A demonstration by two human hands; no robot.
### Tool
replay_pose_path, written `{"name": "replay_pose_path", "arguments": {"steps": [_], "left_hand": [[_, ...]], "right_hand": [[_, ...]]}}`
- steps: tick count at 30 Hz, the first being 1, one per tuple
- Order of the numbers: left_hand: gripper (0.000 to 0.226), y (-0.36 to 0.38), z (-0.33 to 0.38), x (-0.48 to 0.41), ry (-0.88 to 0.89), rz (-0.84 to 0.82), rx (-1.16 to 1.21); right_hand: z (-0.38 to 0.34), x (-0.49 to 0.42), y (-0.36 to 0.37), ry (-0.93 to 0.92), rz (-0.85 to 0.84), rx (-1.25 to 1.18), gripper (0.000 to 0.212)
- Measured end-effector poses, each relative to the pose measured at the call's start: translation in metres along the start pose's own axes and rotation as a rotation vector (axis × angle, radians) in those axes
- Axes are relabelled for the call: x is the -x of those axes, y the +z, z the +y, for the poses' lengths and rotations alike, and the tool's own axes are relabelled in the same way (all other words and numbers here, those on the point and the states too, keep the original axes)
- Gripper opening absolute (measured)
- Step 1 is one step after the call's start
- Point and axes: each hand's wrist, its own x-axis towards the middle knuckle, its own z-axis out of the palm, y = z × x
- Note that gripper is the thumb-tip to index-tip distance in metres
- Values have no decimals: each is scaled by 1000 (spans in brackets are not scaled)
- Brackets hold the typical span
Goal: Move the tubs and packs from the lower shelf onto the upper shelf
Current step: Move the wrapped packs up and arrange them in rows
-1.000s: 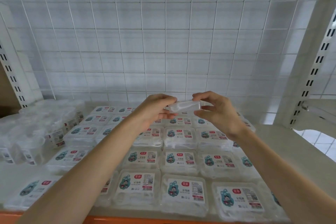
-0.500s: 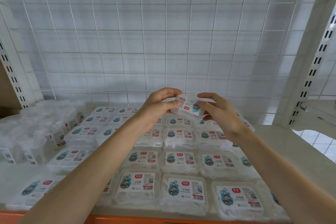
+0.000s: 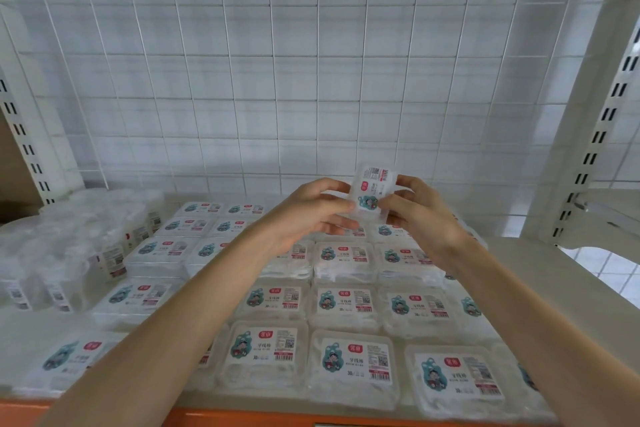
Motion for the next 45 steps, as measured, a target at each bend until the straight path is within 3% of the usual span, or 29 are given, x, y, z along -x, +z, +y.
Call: {"name": "replay_pose_path", "arguments": {"steps": [4,8,13,23,29,32,36,45], "left_hand": [[31,-4,-2,-3,38,82,-47],[24,-4,-4,-5,36,122,-107],[23,-3,-4,-6,7,150,-117],[26,-1,-7,-7,54,220,-292],[44,8,-4,-3,148,320,-487],[53,18,5,-3,183,297,-549],[48,29,16,-5,220,298,-641],[49,65,5,15,219,91,-1042]], "right_hand": [[4,1,1,-48,-25,232,63],[4,5,0,-300,18,549,83],[1,0,-9,-502,-79,764,56],[4,-3,-4,-479,-85,806,46],[-10,-9,2,-498,-110,876,47],[-19,-10,-3,-481,-112,899,46],[-32,-1,-25,-447,-49,933,48],[-22,54,-99,-330,14,962,46]]}}
